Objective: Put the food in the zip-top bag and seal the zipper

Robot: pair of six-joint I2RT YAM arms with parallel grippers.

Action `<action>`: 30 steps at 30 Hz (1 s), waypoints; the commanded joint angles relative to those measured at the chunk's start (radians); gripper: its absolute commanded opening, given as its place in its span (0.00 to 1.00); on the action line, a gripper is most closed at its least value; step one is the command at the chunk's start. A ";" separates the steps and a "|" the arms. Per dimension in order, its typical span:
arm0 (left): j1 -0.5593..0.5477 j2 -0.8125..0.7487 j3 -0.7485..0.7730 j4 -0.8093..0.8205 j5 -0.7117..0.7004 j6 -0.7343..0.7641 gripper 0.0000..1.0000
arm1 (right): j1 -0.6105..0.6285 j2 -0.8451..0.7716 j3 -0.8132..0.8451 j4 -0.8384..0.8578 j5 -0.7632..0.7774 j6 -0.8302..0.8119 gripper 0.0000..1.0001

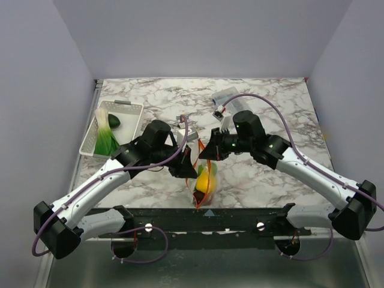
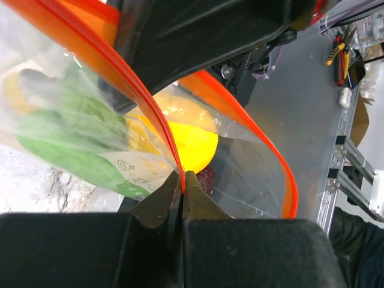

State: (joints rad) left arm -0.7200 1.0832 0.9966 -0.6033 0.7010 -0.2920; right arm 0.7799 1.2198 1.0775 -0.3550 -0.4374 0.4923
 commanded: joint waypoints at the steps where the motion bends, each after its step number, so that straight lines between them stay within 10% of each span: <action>1: 0.007 -0.063 -0.021 0.116 0.057 -0.040 0.00 | 0.007 0.026 0.022 0.025 0.024 0.127 0.01; 4: 0.008 -0.090 -0.009 0.120 -0.047 -0.114 0.05 | 0.007 0.016 -0.003 0.076 0.061 0.276 0.01; 9: -0.017 -0.173 -0.030 0.173 -0.231 -0.247 0.68 | 0.019 -0.005 -0.036 0.123 0.200 0.461 0.01; 17: -0.148 -0.110 0.023 0.078 -0.516 -0.248 0.86 | 0.042 -0.008 -0.049 0.143 0.364 0.659 0.01; 23: -0.210 -0.033 0.096 -0.008 -0.690 -0.223 0.79 | 0.052 0.000 -0.038 0.146 0.377 0.671 0.03; 30: -0.201 0.027 0.154 -0.095 -0.729 -0.116 0.09 | 0.051 -0.029 -0.034 0.149 0.389 0.457 0.40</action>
State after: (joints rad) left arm -0.9241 1.0859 1.0988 -0.6312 0.0322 -0.4896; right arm 0.8257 1.2297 1.0367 -0.2447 -0.0891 1.0935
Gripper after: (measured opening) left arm 0.240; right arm 0.289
